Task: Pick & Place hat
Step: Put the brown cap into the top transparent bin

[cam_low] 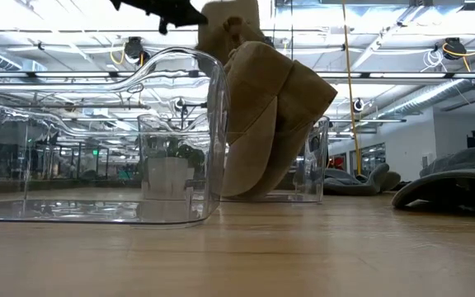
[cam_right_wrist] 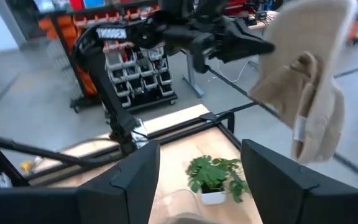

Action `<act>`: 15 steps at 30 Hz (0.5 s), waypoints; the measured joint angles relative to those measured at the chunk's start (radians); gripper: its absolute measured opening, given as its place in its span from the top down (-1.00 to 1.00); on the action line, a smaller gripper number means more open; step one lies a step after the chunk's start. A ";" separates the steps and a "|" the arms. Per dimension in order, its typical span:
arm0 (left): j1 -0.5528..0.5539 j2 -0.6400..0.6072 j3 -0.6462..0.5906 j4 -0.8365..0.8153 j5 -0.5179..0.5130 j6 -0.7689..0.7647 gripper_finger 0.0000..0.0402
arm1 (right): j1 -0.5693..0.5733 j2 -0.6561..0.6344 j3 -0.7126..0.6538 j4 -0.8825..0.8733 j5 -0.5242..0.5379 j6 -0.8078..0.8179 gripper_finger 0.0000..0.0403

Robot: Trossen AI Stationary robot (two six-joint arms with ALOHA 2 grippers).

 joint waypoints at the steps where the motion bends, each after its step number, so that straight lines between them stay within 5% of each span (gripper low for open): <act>1: -0.007 -0.012 0.000 -0.006 0.001 0.057 0.95 | 0.000 0.000 0.000 0.002 0.000 0.025 -0.05; 7: -0.077 -0.049 0.000 -0.022 0.025 0.373 0.95 | 0.000 0.000 0.000 0.004 -0.001 0.148 -0.05; 15: -0.194 -0.082 0.000 -0.034 0.024 0.512 0.95 | 0.000 -0.005 0.000 -0.009 -0.026 0.260 -0.05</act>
